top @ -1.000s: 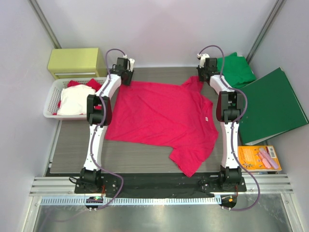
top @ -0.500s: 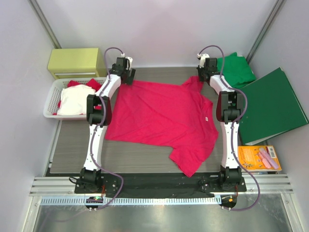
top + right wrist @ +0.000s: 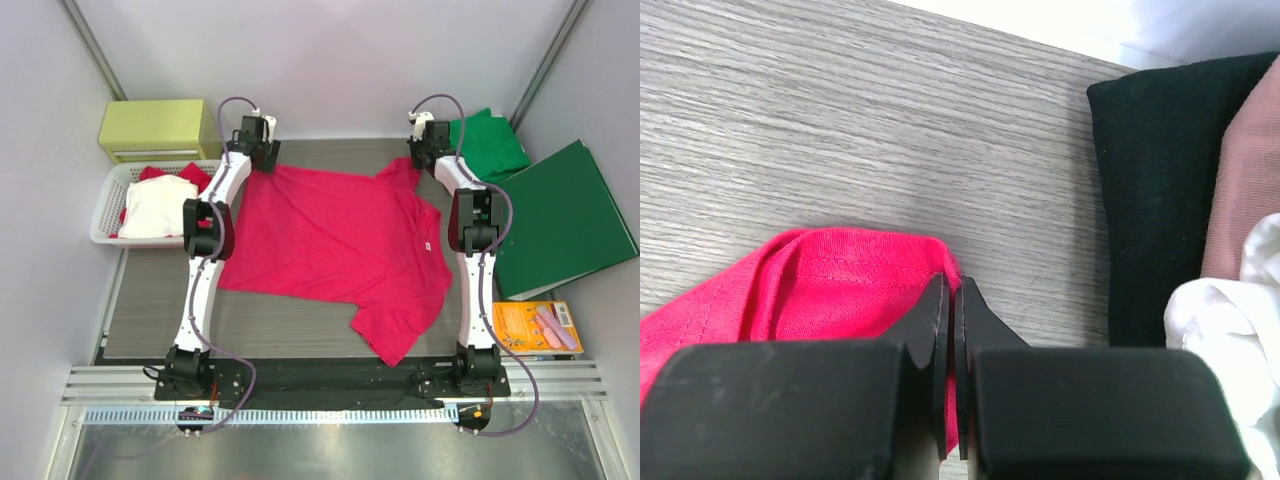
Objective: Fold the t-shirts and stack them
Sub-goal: Grap the side of the flattened tshirt furthest away from the robot with both arms
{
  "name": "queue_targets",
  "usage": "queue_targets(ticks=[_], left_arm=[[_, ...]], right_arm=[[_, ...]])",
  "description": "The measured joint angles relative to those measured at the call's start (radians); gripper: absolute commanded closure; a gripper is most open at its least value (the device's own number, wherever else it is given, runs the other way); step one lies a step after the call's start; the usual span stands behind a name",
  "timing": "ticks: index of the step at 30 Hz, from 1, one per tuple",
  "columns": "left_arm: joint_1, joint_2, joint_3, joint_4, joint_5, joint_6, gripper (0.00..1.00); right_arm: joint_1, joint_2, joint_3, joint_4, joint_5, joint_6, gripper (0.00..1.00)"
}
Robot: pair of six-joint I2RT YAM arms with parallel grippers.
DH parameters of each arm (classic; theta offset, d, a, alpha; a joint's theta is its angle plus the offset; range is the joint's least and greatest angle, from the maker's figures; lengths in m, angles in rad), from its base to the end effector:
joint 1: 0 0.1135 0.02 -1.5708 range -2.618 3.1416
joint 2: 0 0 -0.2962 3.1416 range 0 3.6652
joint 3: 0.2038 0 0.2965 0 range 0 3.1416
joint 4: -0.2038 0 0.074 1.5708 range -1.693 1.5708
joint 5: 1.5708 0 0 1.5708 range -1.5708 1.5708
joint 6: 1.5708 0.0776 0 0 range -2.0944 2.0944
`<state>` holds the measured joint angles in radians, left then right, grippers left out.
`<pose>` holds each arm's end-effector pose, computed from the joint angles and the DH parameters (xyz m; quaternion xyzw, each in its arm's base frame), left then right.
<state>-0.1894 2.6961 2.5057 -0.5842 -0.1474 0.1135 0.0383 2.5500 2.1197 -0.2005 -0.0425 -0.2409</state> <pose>0.6813 -0.1190 0.1397 0.1105 0.9131 0.0532 0.3889 0.6765 0.0292 0.1227 -0.1336 0.8814 -0.0269 0.4524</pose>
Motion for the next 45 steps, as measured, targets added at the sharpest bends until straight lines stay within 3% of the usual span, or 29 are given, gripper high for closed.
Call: queue_targets(ticks=[3,7,10,11,14,16,19,25,27,35,45], left_arm=[[0.001,0.0,0.0,-0.004,0.018,0.004,0.18],[0.005,-0.014,-0.029,0.014,0.036,0.01,0.23],[0.005,-0.047,-0.091,0.034,0.053,0.025,0.36],[0.005,-0.053,-0.101,0.036,0.06,0.027,0.47],[0.002,-0.061,-0.121,0.037,0.08,0.032,0.64],[-0.002,-0.064,-0.127,0.034,0.092,0.036,0.69],[-0.007,-0.064,-0.128,0.027,0.102,0.049,1.0],[-0.013,-0.064,-0.128,0.016,0.102,0.055,1.0],[-0.013,-0.064,-0.128,0.016,0.103,0.055,0.95],[-0.014,-0.08,-0.159,0.031,0.095,0.053,1.0],[-0.013,-0.238,-0.414,0.057,0.115,0.039,1.0]], right_arm=[[0.001,-0.003,-0.007,0.006,0.0,-0.002,0.99],[0.004,-0.005,-0.011,0.009,0.0,-0.007,0.99],[0.004,-0.007,-0.017,0.014,0.0,-0.011,0.99],[0.004,-0.008,-0.019,0.016,0.0,-0.011,0.99],[0.004,-0.013,-0.028,0.021,0.0,-0.013,0.99],[0.004,-0.016,-0.033,0.021,0.0,-0.013,0.99],[0.004,-0.019,-0.039,0.023,0.0,-0.016,0.99],[0.005,-0.021,-0.043,0.026,0.0,-0.016,0.99],[0.005,-0.021,-0.044,0.027,0.0,-0.016,0.99],[0.005,-0.024,-0.05,0.031,-0.001,-0.016,0.99],[0.005,-0.033,-0.068,0.038,-0.002,-0.017,0.99]])
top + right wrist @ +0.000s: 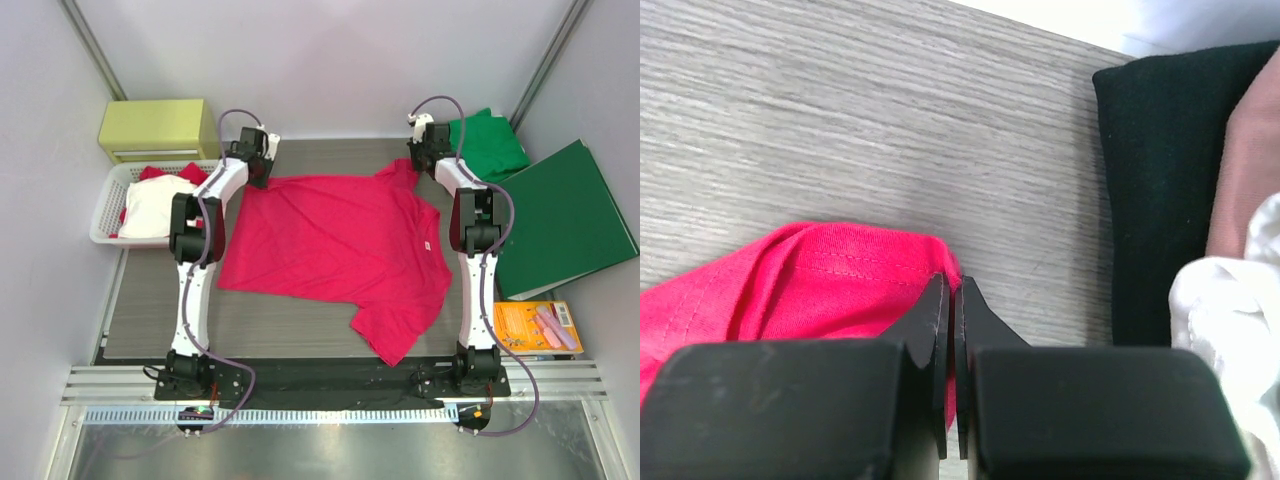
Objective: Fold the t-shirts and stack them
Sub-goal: Grap the side of the flattened tshirt furthest away from the robot with both arms, then fold the flattened tshirt in 1/3 of the way
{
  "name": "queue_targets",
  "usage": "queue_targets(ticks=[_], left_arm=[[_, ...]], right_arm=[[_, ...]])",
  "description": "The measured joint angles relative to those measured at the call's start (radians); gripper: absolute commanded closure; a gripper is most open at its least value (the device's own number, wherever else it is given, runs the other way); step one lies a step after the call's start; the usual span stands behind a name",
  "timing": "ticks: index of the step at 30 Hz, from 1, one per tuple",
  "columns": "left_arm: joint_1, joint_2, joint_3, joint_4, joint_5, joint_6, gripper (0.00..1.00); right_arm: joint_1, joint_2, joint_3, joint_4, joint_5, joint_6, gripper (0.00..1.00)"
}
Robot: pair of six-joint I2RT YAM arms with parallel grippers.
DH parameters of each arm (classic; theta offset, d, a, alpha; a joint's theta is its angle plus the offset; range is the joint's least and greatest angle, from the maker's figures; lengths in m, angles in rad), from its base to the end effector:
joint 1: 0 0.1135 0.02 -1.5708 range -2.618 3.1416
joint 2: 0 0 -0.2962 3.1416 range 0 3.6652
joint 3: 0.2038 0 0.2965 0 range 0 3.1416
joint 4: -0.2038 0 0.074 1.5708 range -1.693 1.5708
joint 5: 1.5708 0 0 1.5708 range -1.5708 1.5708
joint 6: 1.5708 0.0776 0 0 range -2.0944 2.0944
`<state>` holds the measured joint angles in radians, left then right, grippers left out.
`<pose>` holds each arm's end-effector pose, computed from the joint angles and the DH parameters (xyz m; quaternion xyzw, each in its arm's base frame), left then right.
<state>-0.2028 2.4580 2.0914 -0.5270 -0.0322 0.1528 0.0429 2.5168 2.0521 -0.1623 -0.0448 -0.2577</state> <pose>0.6246 -0.1259 0.1344 0.1615 0.9292 0.0069 0.3324 0.6686 0.0322 0.1214 -0.1434 0.8789 -0.0289 0.4540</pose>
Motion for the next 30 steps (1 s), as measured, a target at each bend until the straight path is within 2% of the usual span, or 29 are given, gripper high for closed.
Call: queue_targets(ticks=[6,22,30], left_arm=[[0.0,-0.074,-0.12,0.015,0.025,-0.015,1.0],[-0.034,-0.193,-0.288,0.068,0.035,-0.015,1.0],[-0.043,-0.298,-0.401,0.093,0.038,-0.014,1.0]], right_arm=[[0.001,-0.06,-0.111,0.049,-0.002,-0.001,0.99],[0.055,-0.317,-0.511,0.113,0.009,-0.085,0.99],[0.058,-0.385,-0.604,0.112,0.019,-0.101,0.99]])
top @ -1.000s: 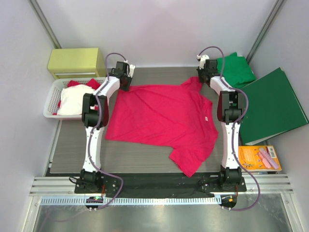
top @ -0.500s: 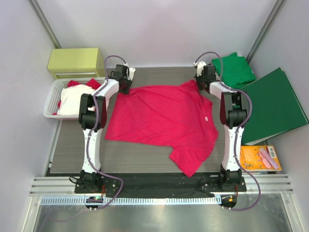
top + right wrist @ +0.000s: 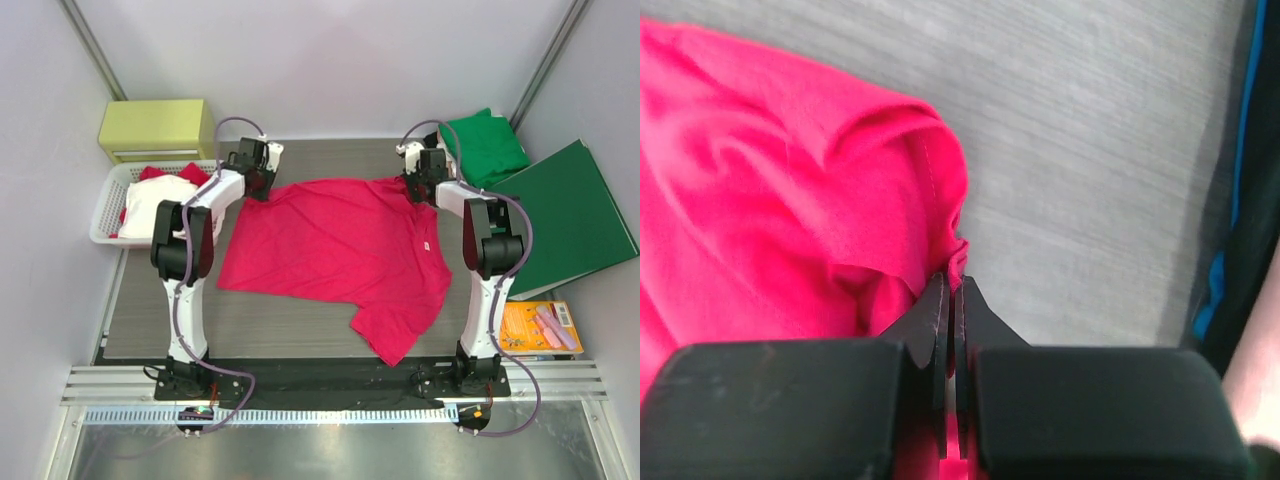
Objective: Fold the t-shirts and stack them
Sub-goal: Fold the flattened tshirt in 1/3 of the way
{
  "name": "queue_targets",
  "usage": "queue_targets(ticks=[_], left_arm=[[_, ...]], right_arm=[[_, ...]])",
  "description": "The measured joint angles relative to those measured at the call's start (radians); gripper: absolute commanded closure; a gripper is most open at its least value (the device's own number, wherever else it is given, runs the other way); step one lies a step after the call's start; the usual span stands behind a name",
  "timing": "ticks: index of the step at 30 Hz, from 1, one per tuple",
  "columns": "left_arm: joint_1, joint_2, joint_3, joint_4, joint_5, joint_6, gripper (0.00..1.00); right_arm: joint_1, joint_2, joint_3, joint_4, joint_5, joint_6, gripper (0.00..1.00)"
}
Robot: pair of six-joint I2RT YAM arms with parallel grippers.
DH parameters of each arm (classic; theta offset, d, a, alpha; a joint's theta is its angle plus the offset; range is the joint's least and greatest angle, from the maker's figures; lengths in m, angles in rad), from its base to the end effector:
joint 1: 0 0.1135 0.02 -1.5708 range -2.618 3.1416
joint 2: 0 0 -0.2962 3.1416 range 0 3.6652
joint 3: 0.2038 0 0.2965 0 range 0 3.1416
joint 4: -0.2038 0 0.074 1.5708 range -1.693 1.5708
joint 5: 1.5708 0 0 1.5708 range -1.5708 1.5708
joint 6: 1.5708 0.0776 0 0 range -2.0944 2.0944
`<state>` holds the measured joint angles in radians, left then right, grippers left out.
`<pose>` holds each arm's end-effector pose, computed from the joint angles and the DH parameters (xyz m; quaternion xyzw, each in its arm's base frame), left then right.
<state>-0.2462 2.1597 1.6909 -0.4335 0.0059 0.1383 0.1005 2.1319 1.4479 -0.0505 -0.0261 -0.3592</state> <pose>0.5475 -0.1381 0.1632 0.1814 0.9271 -0.0205 0.3274 0.5501 0.0575 0.1257 -0.2133 0.8885 -0.0406 0.4042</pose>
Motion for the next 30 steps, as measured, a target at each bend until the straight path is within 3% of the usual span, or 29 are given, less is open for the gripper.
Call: queue_targets(ticks=[15,23,30], left_arm=[[-0.001,-0.188,-0.154,0.042,-0.005,0.0,1.0],[-0.004,-0.298,-0.246,0.042,0.006,-0.003,1.0],[-0.011,-0.377,-0.32,0.026,0.026,-0.003,1.0]], right_arm=[[0.0,-0.352,-0.185,0.029,-0.024,0.011,0.99],[0.0,-0.621,-0.289,-0.063,-0.112,0.042,0.99],[0.0,-0.746,-0.356,-0.174,-0.192,0.051,0.99]])
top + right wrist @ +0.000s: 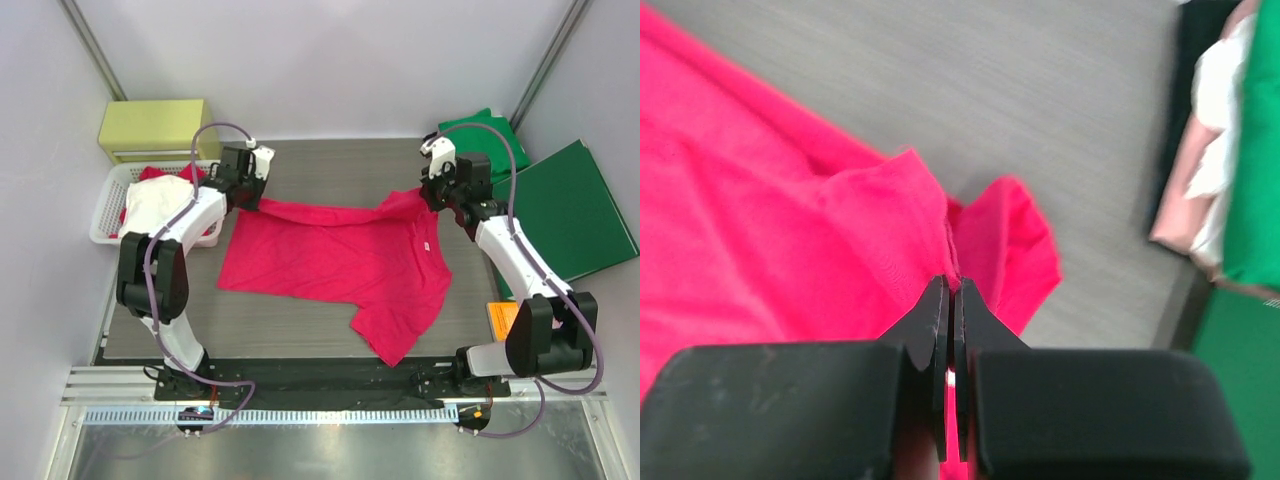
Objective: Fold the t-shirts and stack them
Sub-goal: Fold the flattened tshirt in 1/3 of the way
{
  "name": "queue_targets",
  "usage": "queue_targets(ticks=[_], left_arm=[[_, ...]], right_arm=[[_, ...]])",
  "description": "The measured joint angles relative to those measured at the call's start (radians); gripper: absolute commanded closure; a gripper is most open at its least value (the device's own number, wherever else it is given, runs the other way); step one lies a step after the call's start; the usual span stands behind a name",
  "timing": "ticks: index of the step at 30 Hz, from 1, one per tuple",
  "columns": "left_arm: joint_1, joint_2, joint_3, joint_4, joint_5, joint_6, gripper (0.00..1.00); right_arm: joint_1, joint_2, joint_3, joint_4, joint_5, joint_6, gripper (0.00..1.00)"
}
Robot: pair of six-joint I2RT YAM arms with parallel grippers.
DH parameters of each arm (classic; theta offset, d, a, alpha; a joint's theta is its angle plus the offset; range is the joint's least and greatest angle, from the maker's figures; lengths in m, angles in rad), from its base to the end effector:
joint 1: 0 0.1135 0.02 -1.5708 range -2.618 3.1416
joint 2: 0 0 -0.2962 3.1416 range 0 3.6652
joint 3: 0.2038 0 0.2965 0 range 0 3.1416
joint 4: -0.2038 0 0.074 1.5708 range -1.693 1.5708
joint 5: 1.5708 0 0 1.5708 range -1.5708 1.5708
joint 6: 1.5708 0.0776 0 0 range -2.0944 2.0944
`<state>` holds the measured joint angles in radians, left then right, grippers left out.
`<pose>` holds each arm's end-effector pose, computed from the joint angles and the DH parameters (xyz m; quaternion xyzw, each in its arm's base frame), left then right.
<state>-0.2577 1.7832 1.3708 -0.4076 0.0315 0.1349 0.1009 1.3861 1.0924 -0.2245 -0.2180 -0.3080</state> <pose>0.4596 -0.1237 0.2308 0.1871 0.9113 -0.0371 0.3650 0.3873 0.0561 0.3039 -0.2280 0.8305 0.0419 0.5064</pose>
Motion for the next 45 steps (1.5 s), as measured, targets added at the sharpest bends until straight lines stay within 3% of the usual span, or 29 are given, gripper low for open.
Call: queue_targets(ticks=[1,2,3,4,7,10,15,20,23,30,34,36,37,45], left_arm=[[-0.001,-0.012,-0.012,-0.004,0.0,0.0,1.0],[-0.002,-0.022,-0.021,-0.011,0.0,0.001,0.98],[-0.003,-0.03,-0.027,-0.018,0.0,0.001,0.89],[-0.003,-0.032,-0.028,-0.022,0.0,0.002,0.62],[-0.004,-0.034,-0.029,-0.027,0.0,0.004,0.45],[-0.004,-0.042,-0.048,-0.024,-0.004,0.001,0.4],[-0.004,-0.081,-0.095,-0.024,-0.008,0.001,0.38],[-0.004,-0.109,-0.116,-0.006,-0.013,0.003,0.43],[-0.004,-0.097,-0.113,-0.001,-0.012,-0.005,0.54],[-0.004,0.108,0.058,-0.041,-0.003,-0.046,0.58],[-0.002,0.202,0.152,-0.079,-0.009,-0.05,0.67],[0.0,0.245,0.206,-0.092,-0.012,-0.05,0.84],[0.002,0.262,0.229,-0.096,-0.012,-0.052,0.87],[0.012,0.284,0.259,-0.114,-0.026,-0.061,0.65]], right_arm=[[0.0,-0.015,-0.014,-0.019,-0.011,0.0,0.98],[0.0,-0.029,-0.027,-0.036,-0.021,-0.001,0.79],[0.0,-0.044,-0.04,-0.053,-0.032,-0.002,0.63],[0.0,-0.055,-0.05,-0.067,-0.04,-0.002,0.44],[0.0,-0.097,-0.079,-0.106,-0.066,-0.01,0.29],[0.0,-0.142,-0.106,-0.122,-0.078,-0.019,0.23],[0.0,-0.211,-0.119,-0.151,-0.076,-0.031,0.23],[0.0,-0.278,-0.136,-0.158,-0.071,-0.038,0.23],[0.0,-0.289,-0.161,-0.155,-0.068,-0.038,0.23],[0.0,-0.252,-0.188,-0.15,-0.058,-0.038,0.25],[0.0,-0.232,-0.188,-0.14,-0.058,-0.037,0.25],[0.0,-0.22,-0.188,-0.135,-0.058,-0.037,0.25],[0.0,-0.215,-0.188,-0.135,-0.058,-0.037,0.25],[0.0,-0.212,-0.195,-0.119,-0.056,-0.039,0.25]])
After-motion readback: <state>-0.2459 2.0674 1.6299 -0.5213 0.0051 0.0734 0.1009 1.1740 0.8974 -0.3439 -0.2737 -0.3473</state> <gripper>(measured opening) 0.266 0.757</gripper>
